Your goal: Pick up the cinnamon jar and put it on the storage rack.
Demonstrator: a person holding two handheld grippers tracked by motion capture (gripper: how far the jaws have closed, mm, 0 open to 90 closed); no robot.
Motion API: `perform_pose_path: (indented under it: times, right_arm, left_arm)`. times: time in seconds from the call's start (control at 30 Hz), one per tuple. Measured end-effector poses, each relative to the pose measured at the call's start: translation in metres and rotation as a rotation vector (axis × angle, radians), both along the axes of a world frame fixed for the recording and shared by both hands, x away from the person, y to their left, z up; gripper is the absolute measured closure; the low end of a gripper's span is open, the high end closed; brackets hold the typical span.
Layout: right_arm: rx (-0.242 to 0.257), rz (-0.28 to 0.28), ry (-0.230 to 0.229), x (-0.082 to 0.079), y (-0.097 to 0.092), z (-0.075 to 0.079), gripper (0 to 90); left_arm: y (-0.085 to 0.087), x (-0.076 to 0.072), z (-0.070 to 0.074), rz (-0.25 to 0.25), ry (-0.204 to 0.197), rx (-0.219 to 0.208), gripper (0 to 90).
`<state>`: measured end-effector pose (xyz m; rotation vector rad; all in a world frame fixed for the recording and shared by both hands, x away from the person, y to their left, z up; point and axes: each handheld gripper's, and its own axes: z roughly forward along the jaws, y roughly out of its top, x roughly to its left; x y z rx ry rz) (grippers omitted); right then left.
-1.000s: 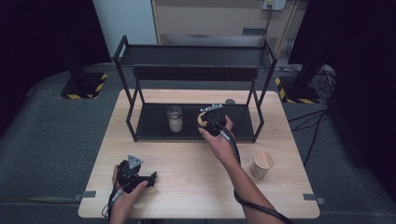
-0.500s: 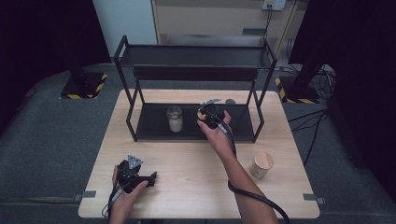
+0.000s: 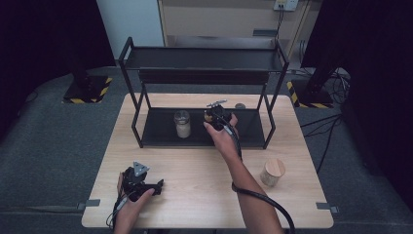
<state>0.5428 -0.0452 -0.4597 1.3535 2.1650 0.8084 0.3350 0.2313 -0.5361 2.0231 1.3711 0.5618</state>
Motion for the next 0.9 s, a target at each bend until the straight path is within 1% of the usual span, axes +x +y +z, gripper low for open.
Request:
perform_pose_path:
  times: [0.1, 0.23, 0.27, 0.43, 0.7, 0.77, 0.9]
  right_arm:
    - [-0.001, -0.007, 0.0, 0.003, -0.001, -0.001, 25.3]
    - [0.012, -0.021, 0.005, 0.006, -0.002, -0.003, 25.3]
    - [0.007, -0.019, 0.006, 0.007, -0.002, -0.003, 25.3]
    - [0.02, -0.014, 0.003, 0.007, 0.003, -0.002, 25.3]
    - [0.022, -0.019, 0.016, 0.009, 0.007, -0.007, 25.3]
    - [0.019, -0.017, 0.013, 0.009, 0.008, -0.009, 25.3]
    - [0.024, -0.027, 0.022, 0.011, 0.008, -0.013, 25.3]
  left_arm:
    - [0.0, 0.0, 0.0, 0.0, 0.0, 0.0, 0.0]
    - [0.0, 0.0, 0.0, 0.0, 0.0, 0.001, 0.0]
    - [0.0, 0.0, 0.0, 0.0, 0.0, 0.001, 0.0]
    - [0.0, 0.0, 0.0, 0.0, 0.0, 0.0, 0.0]
    - [0.0, 0.0, 0.0, 0.0, 0.0, 0.0, 0.0]
    - [0.0, 0.0, 0.0, 0.0, 0.0, 0.0, 0.0]
    - [0.0, 0.0, 0.0, 0.0, 0.0, 0.0, 0.0]
